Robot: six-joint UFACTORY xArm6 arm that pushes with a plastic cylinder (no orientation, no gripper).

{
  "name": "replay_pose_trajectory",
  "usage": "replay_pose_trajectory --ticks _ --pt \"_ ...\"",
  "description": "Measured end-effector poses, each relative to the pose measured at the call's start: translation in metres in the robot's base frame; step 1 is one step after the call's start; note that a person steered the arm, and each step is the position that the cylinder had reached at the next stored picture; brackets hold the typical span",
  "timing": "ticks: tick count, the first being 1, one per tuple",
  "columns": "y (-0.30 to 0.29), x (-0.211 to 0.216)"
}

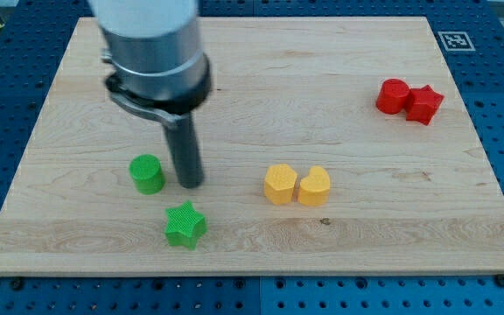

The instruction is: Move your arm to the bottom right of the green star

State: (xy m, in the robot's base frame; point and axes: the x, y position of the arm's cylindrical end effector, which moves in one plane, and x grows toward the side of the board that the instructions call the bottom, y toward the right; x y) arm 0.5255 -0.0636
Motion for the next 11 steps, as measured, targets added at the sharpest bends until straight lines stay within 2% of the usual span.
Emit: replay_pose_trajectory --ticks 1,4,6,8,11 --pt "0.032 0.036" --pt "0.059 0.055" --pt "0.064 0.093" --pt "0.036 0.079" --pt "0.005 0.084"
